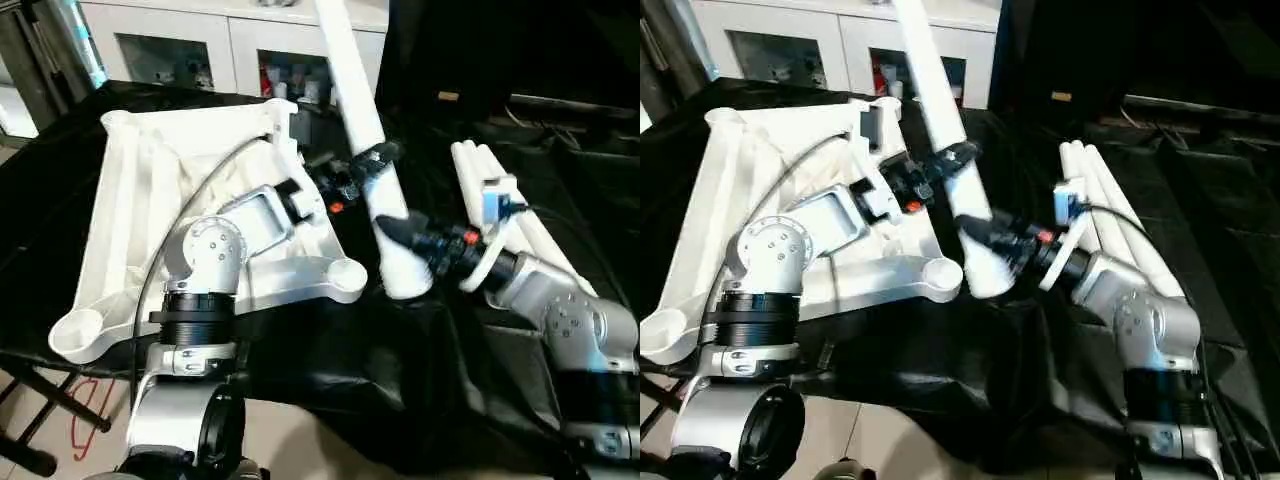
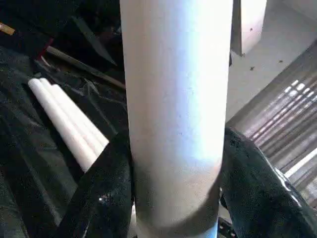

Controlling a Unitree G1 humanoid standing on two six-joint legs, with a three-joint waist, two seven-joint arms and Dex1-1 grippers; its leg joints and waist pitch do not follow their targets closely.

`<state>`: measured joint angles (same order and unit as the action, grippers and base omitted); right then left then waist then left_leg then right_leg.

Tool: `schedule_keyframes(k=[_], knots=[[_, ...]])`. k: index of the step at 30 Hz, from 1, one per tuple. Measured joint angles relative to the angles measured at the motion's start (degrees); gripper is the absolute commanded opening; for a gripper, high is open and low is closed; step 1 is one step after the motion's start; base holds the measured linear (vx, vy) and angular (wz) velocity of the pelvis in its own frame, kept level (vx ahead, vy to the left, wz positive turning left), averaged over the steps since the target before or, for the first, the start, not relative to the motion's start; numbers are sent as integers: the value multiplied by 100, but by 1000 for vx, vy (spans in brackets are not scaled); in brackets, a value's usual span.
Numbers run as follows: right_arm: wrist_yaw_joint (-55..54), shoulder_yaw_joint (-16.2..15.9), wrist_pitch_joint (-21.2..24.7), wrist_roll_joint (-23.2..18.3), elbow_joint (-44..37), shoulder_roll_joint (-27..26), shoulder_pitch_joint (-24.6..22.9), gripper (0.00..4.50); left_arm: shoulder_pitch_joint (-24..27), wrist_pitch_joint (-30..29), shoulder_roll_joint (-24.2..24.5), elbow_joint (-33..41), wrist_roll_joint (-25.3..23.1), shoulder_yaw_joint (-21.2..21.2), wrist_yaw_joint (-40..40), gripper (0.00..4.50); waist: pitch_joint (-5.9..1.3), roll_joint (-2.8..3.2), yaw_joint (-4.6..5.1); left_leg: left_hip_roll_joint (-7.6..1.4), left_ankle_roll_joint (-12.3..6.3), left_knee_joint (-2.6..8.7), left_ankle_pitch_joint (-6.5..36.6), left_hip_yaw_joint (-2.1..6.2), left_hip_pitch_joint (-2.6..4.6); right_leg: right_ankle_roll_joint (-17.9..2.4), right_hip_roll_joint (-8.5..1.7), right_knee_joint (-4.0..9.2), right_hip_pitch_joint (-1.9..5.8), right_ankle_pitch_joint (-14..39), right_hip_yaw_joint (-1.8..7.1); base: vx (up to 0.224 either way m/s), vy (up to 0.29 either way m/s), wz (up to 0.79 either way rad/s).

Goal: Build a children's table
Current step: Pick table leg

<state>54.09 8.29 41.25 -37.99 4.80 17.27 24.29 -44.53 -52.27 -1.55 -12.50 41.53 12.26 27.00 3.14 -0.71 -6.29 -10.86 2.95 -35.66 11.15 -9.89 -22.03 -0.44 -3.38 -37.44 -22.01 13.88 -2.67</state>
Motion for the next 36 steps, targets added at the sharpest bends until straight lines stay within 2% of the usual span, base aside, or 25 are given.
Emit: schedule_keyframes(k=[1,4,7,17,22,23,27,29,36], knots=[[-25,-16,4,2,-12,0,11,189,0,-16,4,12,0,3,-14,241,0,0,0,0,0,0,0,0,0,0,0,0,0,0,0,0,0,0],[-65,-57,6,7,-16,-2,40,189,0,-21,15,21,-1,16,-48,204,0,0,-6,0,0,2,0,0,-3,3,0,8,0,-2,-1,0,0,0],[-127,-92,6,25,-16,-15,54,189,0,-39,18,47,-4,22,-144,193,0,0,-9,1,-1,6,0,0,-7,7,0,21,0,-6,-1,0,0,0],[-498,-317,-79,291,59,-85,183,188,-5,-52,-95,137,-153,52,-855,188,0,0,-8,1,-2,11,0,0,-11,8,0,32,0,-8,-2,0,0,0],[-701,-393,-204,442,90,-145,280,188,-23,158,-124,172,-310,21,-1019,188,0,0,1,2,-1,11,0,0,-11,9,0,33,0,-10,-1,0,0,0],[-753,-426,-216,473,90,-166,305,244,-22,227,-57,180,-374,-74,-944,188,1,0,1,1,-1,12,0,0,-11,9,0,34,0,-10,-1,0,0,0],[-735,-436,-118,422,89,-209,433,266,26,400,283,399,-517,-436,-403,188,1,2,3,1,-1,16,0,0,-11,9,1,35,-1,-10,-1,0,0,0],[-642,-438,-34,376,83,-164,478,294,72,424,447,506,-519,-580,-68,188,1,2,4,2,-1,17,0,0,-10,9,1,36,-1,-10,-1,0,0,0],[208,-774,470,145,12,441,490,306,160,486,1303,561,-461,-1076,1560,188,4,6,4,2,2,18,-1,0,-9,9,1,36,0,-11,-1,0,0,0]])
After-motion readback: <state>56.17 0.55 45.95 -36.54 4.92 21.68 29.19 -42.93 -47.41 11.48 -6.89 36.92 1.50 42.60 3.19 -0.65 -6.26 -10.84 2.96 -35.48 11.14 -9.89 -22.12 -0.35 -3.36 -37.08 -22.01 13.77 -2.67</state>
